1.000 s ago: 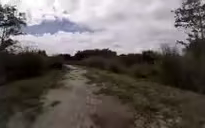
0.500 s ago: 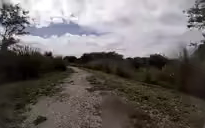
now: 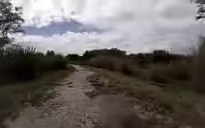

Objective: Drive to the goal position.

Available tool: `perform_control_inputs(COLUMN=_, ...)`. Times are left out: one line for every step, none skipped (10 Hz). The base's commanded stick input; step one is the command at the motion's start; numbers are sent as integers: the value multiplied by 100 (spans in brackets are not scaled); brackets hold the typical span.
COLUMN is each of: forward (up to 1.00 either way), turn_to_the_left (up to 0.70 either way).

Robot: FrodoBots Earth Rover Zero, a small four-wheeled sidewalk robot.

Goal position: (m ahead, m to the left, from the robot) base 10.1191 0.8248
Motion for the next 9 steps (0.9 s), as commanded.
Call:
perform_control_inputs(forward=85, turn_to_the_left=34)
perform_control_inputs(forward=85, turn_to_the_left=34)
perform_control_inputs(forward=85, turn_to_the_left=34)
perform_control_inputs(forward=85, turn_to_the_left=32)
perform_control_inputs(forward=85, turn_to_the_left=19)
perform_control_inputs(forward=85, turn_to_the_left=8)
perform_control_inputs(forward=85, turn_to_the_left=0)
perform_control_inputs(forward=85, turn_to_the_left=0)
perform_control_inputs(forward=85, turn_to_the_left=0)
